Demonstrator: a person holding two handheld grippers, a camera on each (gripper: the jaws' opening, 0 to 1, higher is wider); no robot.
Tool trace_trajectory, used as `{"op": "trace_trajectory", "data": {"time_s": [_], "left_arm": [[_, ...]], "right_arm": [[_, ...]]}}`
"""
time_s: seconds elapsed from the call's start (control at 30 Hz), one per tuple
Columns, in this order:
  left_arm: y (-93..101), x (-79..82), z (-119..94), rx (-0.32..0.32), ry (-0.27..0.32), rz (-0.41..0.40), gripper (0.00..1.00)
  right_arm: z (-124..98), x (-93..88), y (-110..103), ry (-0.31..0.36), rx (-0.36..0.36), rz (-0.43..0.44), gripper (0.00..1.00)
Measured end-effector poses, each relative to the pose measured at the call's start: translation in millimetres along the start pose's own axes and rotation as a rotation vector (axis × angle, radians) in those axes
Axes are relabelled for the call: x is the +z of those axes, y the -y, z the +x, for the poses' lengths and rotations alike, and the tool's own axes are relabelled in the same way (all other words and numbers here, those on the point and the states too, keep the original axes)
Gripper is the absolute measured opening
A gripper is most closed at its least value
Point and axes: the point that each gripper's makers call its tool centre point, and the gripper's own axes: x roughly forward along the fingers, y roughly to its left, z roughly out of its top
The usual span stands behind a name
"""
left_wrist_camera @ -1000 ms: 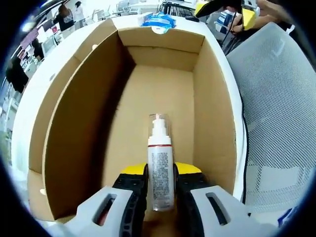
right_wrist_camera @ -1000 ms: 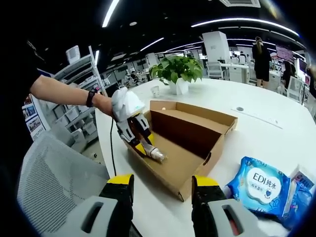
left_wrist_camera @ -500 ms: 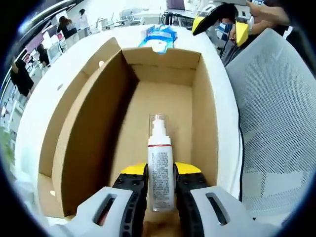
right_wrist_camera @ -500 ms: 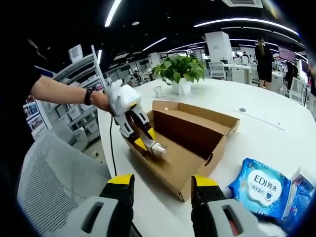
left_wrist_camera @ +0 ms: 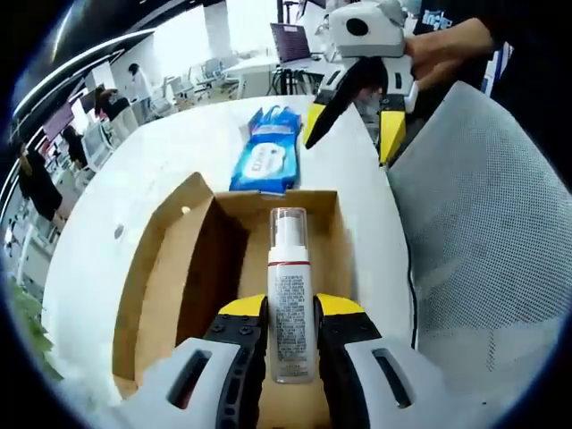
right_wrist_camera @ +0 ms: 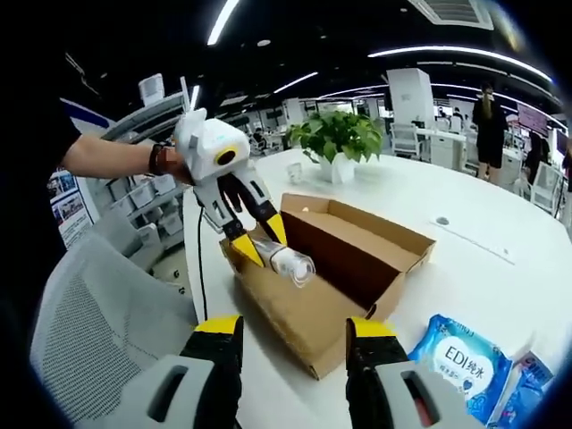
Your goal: Operate the shoe box by opening the lid, removing the specified soft item, and placing it in the target area until the item is outside and the box remains undamaged.
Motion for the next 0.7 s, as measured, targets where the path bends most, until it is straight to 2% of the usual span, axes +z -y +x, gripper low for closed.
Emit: {"op": "trace_trajectory", "data": {"time_s": [0.17, 0.33, 0.53, 0.7], "left_arm": [[15.0, 29.8, -4.8, -0.039, 0.038, 0.075, 0.19], [30.2, 55.0, -7.8, -0.09, 0.087, 0.1, 0.19], [50.6, 73.6, -7.9, -0.161, 0.128, 0.117, 0.19], [60.8, 81.2, -8.5, -0.213, 0.163, 0.109, 0.19]], "right_arm": [[-4.5, 9.8, -2.9, 0.012, 0.028, -0.053, 0.43], [-9.0, 15.7, -13.5, 0.016, 0.079, -0.105, 0.41], [-12.7, 16.4, -27.8, 0.019, 0.133, -0.143, 0.34], [-15.4, 14.4, -35.4, 0.014, 0.169, -0.162, 0.26]]}}
